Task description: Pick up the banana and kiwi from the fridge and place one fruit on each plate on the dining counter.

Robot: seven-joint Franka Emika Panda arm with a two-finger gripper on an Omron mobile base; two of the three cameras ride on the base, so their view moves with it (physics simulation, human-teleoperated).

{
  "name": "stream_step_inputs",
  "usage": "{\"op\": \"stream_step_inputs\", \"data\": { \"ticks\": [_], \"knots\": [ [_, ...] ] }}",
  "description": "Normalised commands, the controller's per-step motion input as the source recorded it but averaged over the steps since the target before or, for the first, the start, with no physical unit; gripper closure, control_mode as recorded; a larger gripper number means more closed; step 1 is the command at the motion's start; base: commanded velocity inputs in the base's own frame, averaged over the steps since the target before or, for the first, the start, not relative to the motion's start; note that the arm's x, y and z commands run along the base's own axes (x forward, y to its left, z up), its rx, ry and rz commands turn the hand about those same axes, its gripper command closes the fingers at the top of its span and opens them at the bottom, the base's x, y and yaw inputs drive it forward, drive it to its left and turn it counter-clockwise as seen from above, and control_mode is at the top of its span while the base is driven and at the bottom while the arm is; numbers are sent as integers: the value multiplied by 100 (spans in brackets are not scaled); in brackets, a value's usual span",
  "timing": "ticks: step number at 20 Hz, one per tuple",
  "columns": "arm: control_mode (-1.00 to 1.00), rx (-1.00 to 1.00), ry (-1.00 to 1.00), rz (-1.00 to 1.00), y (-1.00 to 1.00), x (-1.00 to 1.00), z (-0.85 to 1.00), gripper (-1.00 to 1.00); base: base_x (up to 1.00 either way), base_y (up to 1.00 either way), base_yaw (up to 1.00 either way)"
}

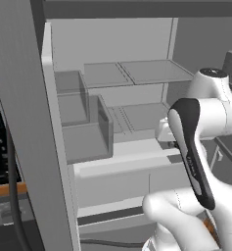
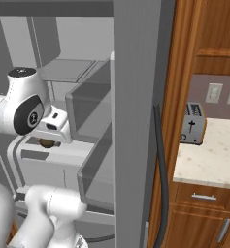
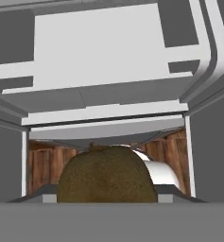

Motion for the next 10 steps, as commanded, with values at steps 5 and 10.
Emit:
{"op": "stream_step_inputs", "data": {
  "ticks": [5, 10],
  "knots": [
    [-100, -1, 2, -1, 0, 0, -64, 100, 0, 0, 0],
    [-100, 0, 0, 0, 0, 0, -3, 100, 0, 0, 0]
  ]
}}
